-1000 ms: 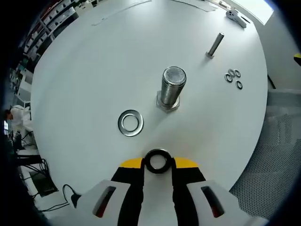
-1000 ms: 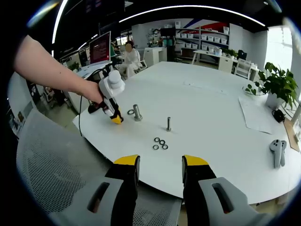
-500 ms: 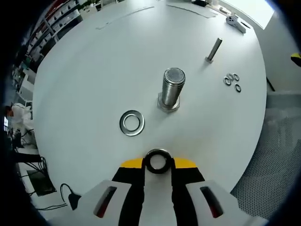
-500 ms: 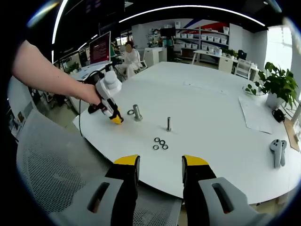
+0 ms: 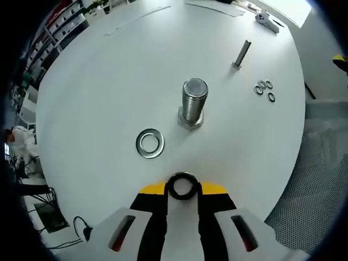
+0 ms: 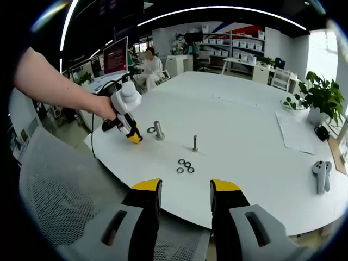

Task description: Place the washer onto the threaded stud by aligning its center hole with the stud, sliding it down to the base, and recovering from edge contact or off-axis alignment until the washer reaches the visible bottom stop.

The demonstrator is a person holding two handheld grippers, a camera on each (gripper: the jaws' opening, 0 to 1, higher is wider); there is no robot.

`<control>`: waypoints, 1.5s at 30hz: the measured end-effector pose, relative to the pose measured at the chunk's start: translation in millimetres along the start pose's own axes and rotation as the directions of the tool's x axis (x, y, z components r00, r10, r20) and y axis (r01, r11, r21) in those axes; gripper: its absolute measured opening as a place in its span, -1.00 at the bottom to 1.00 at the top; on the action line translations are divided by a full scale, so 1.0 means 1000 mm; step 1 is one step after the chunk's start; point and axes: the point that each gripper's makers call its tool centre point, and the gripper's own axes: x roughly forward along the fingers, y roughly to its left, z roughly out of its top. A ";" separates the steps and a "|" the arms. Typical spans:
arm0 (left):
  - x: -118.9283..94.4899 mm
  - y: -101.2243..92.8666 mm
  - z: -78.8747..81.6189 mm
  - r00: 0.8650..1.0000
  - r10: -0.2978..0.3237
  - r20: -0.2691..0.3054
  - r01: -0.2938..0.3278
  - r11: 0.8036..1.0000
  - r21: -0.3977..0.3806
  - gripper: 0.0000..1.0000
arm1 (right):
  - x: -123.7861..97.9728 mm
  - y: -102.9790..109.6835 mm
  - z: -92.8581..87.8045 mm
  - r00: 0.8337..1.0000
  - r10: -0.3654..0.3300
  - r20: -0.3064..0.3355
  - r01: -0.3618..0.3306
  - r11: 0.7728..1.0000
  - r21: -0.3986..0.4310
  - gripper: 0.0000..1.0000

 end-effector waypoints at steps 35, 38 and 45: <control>-0.065 -0.015 0.075 0.998 -0.012 0.066 0.000 0.985 0.174 -0.64 | 0.001 0.000 0.001 1.000 0.005 0.002 -0.005 1.000 0.001 -0.24; -0.062 -0.016 0.079 0.998 -0.015 0.058 0.004 0.982 0.191 -0.64 | 0.001 -0.001 0.001 1.000 0.004 0.005 -0.004 1.000 0.002 -0.24; -0.056 -0.016 0.087 0.999 -0.021 0.043 0.011 0.977 0.213 -0.64 | 0.001 -0.002 0.000 1.000 -0.001 0.005 0.001 1.000 0.003 -0.24</control>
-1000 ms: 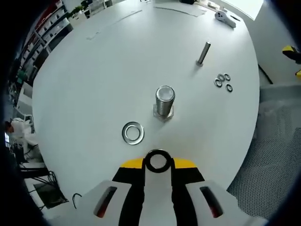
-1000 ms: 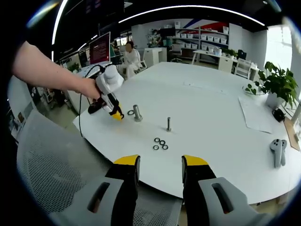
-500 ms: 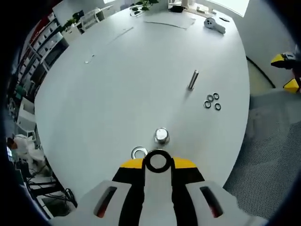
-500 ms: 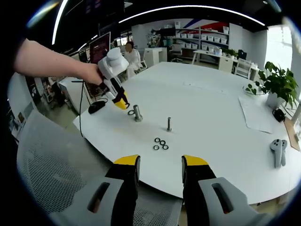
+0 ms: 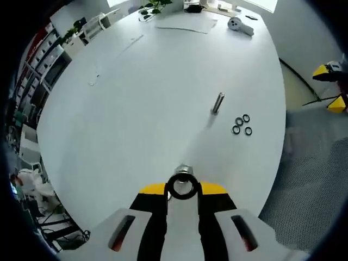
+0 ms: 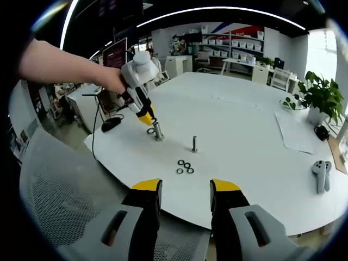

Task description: Place the washer onto the threaded stud by aligning its center hole with the stud, sliding it down to the base, and recovering from edge contact or off-axis alignment until the washer reaches the visible bottom stop.

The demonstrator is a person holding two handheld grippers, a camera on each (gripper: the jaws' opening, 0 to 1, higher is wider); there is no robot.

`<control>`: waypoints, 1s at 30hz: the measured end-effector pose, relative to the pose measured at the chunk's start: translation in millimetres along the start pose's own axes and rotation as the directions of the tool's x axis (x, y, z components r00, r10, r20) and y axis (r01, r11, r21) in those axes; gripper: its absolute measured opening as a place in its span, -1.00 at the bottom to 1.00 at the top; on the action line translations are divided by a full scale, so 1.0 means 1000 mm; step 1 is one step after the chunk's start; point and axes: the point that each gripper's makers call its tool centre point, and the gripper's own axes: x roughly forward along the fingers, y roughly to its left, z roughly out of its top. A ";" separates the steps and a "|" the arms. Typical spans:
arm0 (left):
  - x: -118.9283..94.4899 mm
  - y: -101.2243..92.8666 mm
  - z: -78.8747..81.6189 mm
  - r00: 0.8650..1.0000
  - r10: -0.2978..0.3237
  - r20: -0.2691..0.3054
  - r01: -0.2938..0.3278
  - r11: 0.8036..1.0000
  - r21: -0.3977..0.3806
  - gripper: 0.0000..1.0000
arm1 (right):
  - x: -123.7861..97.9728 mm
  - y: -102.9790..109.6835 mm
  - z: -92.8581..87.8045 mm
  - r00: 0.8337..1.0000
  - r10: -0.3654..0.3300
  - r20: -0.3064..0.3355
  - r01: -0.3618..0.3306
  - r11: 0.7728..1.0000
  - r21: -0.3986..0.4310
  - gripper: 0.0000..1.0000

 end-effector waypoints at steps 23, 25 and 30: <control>0.026 0.006 0.003 0.999 -0.013 -0.051 0.016 0.998 0.063 -0.64 | -0.001 -0.002 -0.001 1.000 -0.009 -0.004 0.009 1.000 0.003 -0.25; 0.025 0.004 0.003 0.998 -0.010 -0.061 0.015 0.997 0.070 -0.64 | -0.001 -0.001 -0.001 1.000 -0.008 -0.004 0.008 1.000 0.003 -0.25; 0.036 0.005 0.000 0.997 -0.011 -0.071 0.015 0.998 0.060 -0.63 | -0.001 -0.001 -0.001 1.000 -0.008 -0.008 0.008 1.000 0.001 -0.25</control>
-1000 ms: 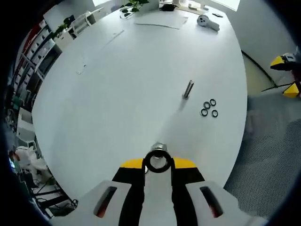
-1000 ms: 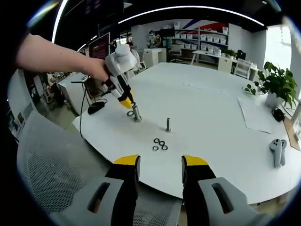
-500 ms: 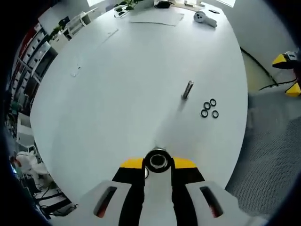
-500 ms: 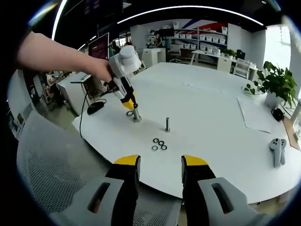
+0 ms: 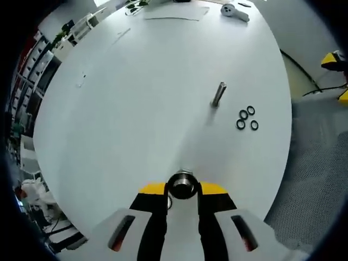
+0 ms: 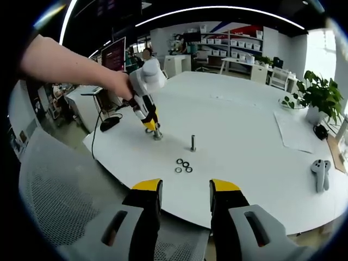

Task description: Place the washer onto the threaded stud by aligning its center hole with the stud, sliding it down to the base, and recovering from edge contact or off-axis alignment until the washer reaches the visible bottom stop.

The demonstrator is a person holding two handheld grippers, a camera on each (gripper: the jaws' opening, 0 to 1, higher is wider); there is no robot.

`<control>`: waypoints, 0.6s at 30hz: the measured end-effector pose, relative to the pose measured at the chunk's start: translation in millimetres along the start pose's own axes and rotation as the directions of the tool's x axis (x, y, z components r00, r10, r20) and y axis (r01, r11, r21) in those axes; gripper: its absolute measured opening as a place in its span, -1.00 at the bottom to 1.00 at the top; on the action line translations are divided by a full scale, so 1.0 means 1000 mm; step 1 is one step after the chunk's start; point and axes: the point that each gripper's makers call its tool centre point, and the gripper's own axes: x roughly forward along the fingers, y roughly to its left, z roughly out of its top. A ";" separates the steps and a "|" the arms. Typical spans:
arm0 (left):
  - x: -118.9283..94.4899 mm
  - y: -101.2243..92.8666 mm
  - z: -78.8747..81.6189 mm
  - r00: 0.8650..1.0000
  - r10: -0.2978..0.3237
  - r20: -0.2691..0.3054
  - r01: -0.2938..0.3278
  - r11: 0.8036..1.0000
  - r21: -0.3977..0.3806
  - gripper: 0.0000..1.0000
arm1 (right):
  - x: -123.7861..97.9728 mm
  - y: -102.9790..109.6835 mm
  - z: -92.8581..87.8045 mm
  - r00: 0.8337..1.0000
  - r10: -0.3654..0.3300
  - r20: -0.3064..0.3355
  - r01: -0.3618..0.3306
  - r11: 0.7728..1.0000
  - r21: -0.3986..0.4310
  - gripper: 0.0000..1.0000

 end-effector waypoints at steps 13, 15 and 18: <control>0.032 0.001 -0.009 0.999 -0.017 -0.047 0.016 1.000 -0.020 -0.63 | 0.001 -0.001 -0.002 1.000 -0.004 -0.016 0.004 1.000 -0.006 -0.26; 0.034 0.003 -0.010 0.999 -0.018 -0.049 0.017 1.000 -0.022 -0.63 | 0.001 -0.001 -0.003 1.000 -0.003 -0.018 0.003 1.000 -0.005 -0.26; 0.040 0.008 -0.007 0.999 -0.020 -0.044 0.018 0.999 -0.029 -0.62 | 0.001 -0.001 -0.002 1.000 -0.004 -0.017 0.004 1.000 0.000 -0.26</control>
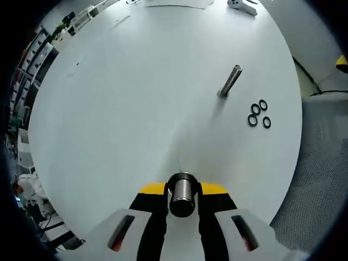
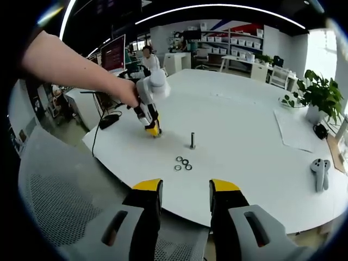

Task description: Place the washer onto the threaded stud by aligning its center hole with the stud, sliding it down to the base, and recovering from edge contact or off-axis alignment until the washer reaches the visible bottom stop.

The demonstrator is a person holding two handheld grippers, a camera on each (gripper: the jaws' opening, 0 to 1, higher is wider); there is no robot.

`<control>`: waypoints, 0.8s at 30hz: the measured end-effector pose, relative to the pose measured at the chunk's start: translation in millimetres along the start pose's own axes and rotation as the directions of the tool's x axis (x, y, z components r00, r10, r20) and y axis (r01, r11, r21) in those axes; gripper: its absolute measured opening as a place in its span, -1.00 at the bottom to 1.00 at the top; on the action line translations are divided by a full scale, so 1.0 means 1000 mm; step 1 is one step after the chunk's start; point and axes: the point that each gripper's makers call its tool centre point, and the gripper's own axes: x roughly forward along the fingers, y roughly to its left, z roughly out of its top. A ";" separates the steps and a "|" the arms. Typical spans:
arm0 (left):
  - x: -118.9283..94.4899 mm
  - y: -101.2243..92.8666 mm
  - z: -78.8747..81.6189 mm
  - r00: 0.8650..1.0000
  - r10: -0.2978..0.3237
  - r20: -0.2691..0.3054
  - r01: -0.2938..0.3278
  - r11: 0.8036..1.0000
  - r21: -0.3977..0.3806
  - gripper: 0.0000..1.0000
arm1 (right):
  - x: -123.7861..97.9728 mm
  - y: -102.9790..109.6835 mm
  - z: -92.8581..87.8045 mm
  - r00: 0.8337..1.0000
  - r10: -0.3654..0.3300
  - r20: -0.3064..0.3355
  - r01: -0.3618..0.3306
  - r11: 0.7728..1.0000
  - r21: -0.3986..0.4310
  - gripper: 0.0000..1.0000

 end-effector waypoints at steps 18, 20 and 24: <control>-0.018 0.000 0.005 0.996 0.049 0.078 -0.043 0.996 -0.075 -0.51 | 0.000 0.002 0.002 1.000 0.006 0.014 -0.006 1.000 0.006 -0.26; -0.021 -0.001 0.000 0.996 0.051 0.074 -0.045 0.996 -0.081 -0.51 | 0.000 0.003 0.003 1.000 0.009 0.016 -0.009 1.000 0.002 -0.26; -0.027 0.003 -0.017 0.995 0.071 0.065 -0.064 0.992 -0.106 -0.51 | 0.001 0.002 0.005 1.000 0.011 0.024 -0.011 1.000 0.002 -0.26</control>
